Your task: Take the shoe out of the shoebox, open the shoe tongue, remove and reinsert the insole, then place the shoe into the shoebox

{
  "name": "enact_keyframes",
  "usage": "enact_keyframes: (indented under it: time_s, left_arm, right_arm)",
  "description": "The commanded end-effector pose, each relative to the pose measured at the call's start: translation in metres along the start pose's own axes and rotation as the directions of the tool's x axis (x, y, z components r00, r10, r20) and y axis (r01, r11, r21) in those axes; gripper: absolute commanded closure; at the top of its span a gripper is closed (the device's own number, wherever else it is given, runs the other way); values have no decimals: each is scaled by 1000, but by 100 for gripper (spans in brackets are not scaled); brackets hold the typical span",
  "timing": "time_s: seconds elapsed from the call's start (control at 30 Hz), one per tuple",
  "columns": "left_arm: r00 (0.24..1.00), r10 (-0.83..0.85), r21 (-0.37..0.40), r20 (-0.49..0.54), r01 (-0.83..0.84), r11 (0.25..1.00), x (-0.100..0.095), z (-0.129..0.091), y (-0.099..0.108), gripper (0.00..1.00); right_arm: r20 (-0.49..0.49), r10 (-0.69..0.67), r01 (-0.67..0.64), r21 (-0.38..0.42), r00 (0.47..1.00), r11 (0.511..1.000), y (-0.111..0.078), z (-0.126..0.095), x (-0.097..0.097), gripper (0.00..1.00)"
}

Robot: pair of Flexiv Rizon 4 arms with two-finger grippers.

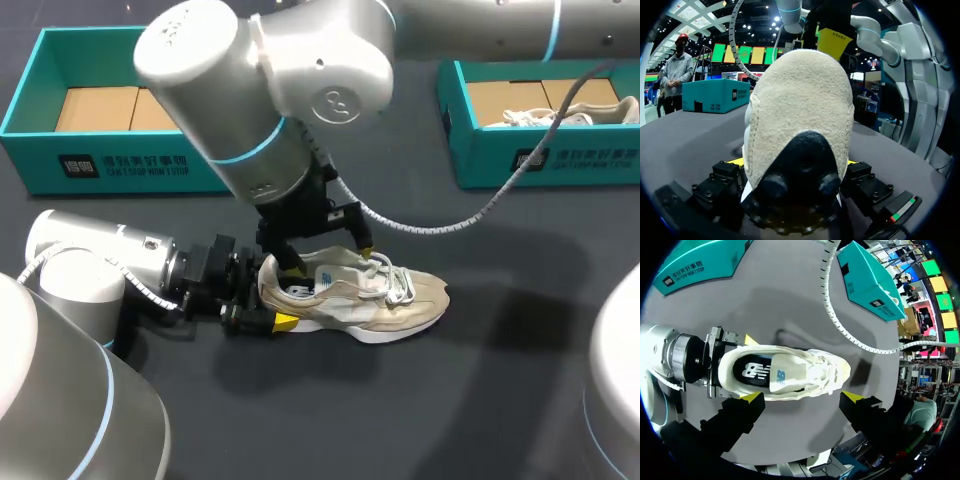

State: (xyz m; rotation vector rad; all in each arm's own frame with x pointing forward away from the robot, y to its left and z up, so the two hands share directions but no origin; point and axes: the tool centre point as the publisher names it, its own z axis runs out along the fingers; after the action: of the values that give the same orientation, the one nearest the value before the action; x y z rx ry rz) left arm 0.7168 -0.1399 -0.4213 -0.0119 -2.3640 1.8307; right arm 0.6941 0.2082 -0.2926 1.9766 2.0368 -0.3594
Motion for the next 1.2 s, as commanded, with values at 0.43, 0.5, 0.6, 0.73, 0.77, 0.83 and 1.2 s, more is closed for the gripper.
enact_keyframes:
  time_s: [0.43,0.5,0.6,0.73,0.77,0.83,1.2]
  left_arm:
    - [1000,-1,-1,1,1,1000,0,2,0,100]
    - [1000,-1,-1,1,1,1000,0,2,0,100]
    - [1000,-1,-1,1,1,1000,0,2,0,100]
    - [1000,-1,-1,1,1,1000,0,2,0,100]
    - [1000,-1,-1,1,1,1000,0,2,0,100]
    - [1000,-1,-1,1,1,1000,0,2,0,100]
    - [1000,-1,-1,1,1,1000,0,2,0,100]
  right_arm:
    - [230,464,-465,-53,856,884,4,25,12,0]
    - [214,470,-472,-47,856,880,5,28,11,0]
    - [190,481,-482,-40,856,875,6,32,11,0]
    - [154,496,-498,-32,854,867,7,33,11,0]
    - [148,502,-504,-30,852,863,7,33,11,0]
    - [138,507,-508,-33,851,861,7,33,10,0]
    - [99,517,-518,-21,850,855,9,45,7,0]
